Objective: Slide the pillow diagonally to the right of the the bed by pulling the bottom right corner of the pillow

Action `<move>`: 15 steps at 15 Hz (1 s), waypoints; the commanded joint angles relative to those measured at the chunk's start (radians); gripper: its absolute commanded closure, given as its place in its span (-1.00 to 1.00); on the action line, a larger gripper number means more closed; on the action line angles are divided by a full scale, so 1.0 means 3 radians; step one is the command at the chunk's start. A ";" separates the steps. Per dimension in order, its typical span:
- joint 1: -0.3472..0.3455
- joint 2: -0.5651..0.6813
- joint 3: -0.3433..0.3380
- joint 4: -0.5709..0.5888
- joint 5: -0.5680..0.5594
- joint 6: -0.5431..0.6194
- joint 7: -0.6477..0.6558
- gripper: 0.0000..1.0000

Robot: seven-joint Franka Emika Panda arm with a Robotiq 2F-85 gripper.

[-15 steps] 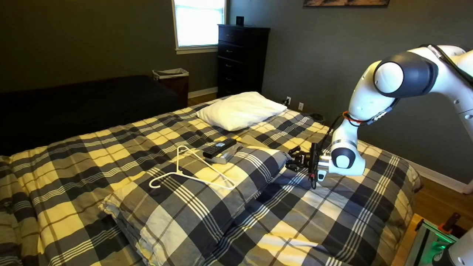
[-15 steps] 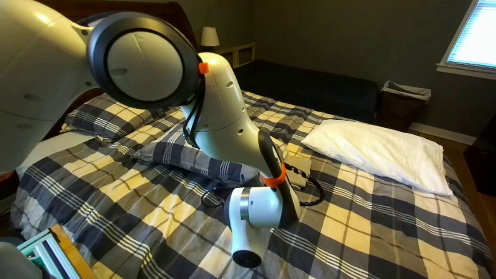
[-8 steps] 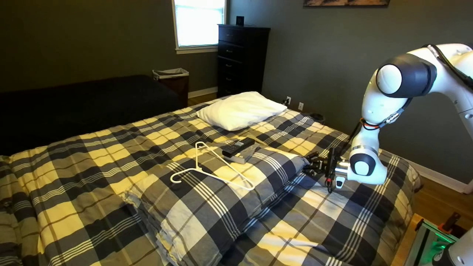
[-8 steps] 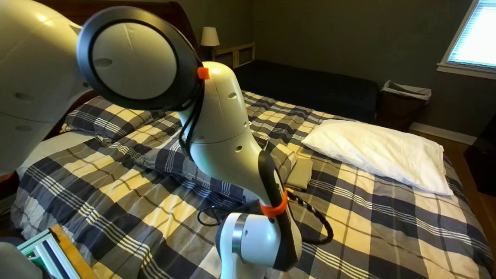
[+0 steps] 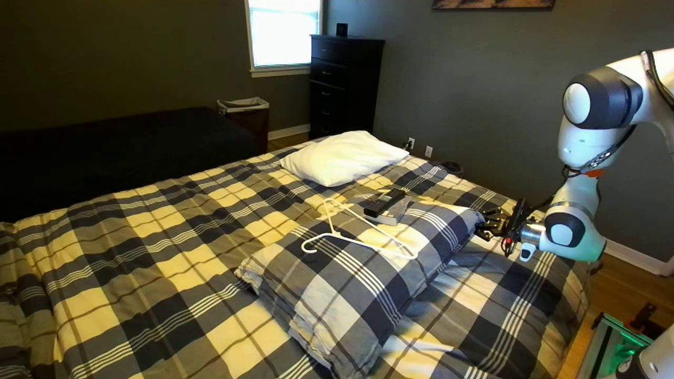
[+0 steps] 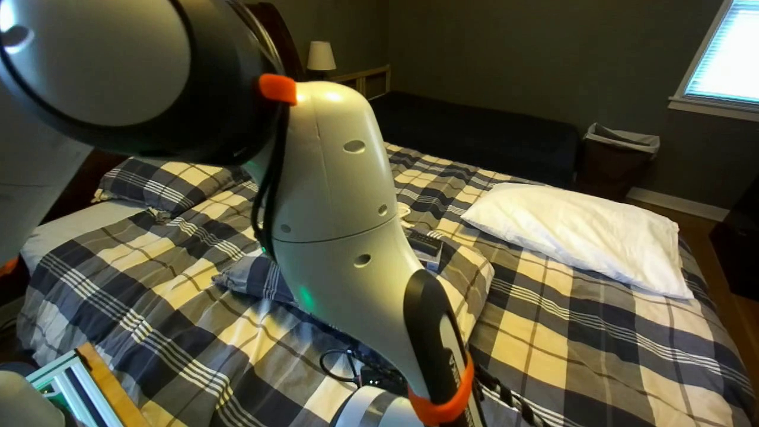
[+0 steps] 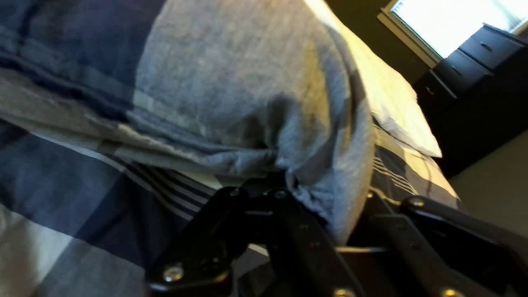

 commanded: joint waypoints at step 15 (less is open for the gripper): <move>0.0874 -0.1044 -0.0024 -0.0209 0.0471 0.2564 -0.0745 -1.00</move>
